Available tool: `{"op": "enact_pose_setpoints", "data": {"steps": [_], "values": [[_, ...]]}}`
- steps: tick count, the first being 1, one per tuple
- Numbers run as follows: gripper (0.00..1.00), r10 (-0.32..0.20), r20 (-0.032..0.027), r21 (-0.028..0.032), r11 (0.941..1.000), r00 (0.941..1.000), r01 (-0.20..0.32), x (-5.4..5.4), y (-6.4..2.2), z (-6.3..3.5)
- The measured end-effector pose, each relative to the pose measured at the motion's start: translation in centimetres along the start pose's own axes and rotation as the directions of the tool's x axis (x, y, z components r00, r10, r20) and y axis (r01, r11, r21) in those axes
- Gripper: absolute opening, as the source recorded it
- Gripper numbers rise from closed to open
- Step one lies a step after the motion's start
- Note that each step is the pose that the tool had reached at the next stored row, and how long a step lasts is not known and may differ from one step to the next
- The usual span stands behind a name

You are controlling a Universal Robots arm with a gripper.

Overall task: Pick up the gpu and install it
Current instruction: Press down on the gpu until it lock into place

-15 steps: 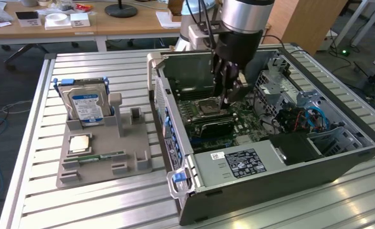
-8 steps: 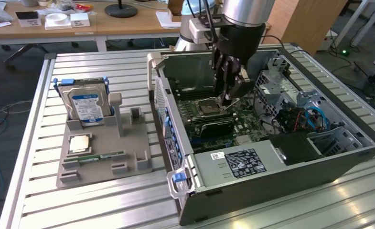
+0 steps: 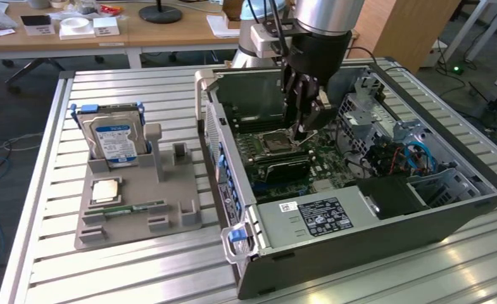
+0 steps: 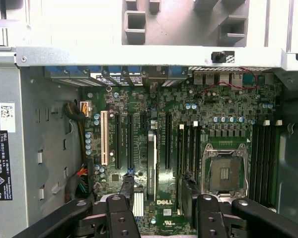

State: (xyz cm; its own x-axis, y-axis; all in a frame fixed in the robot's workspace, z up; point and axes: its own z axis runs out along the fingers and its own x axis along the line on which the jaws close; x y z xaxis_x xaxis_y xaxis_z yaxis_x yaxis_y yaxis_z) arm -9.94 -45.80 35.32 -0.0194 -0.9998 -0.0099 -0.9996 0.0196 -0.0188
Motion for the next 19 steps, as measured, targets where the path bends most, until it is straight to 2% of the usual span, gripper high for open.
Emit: {"op": "enact_pose_setpoints", "data": {"steps": [4, 6, 7, 9, 10, 12, 19], "values": [[0.5, 0.0, -0.0001, 0.0, 1.0, 1.0, 0.0, 0.0, 0.0, 0.0], [0.37, 0.0, 0.0, 0.0, 1.0, 1.0, 0.0, 0.0, 0.0, 0.0], [0.37, 0.0, 0.0, 0.0, 1.0, 1.0, 0.0, 0.0, 0.0, 0.0], [0.25, 0.0, 0.0, 0.0, 1.0, 1.0, 0.0, 0.0, 0.0, 0.0], [0.25, 0.0, 0.0, 0.0, 1.0, 1.0, 0.0, 0.0, 0.0, 0.0], [0.14, 0.0, 0.0, 0.0, 1.0, 1.0, 0.0, 0.0, 0.0, 0.0], [0.11, 0.0, 0.0, 0.0, 1.0, 1.0, 0.0, 0.0, 0.0, 0.0]]}}
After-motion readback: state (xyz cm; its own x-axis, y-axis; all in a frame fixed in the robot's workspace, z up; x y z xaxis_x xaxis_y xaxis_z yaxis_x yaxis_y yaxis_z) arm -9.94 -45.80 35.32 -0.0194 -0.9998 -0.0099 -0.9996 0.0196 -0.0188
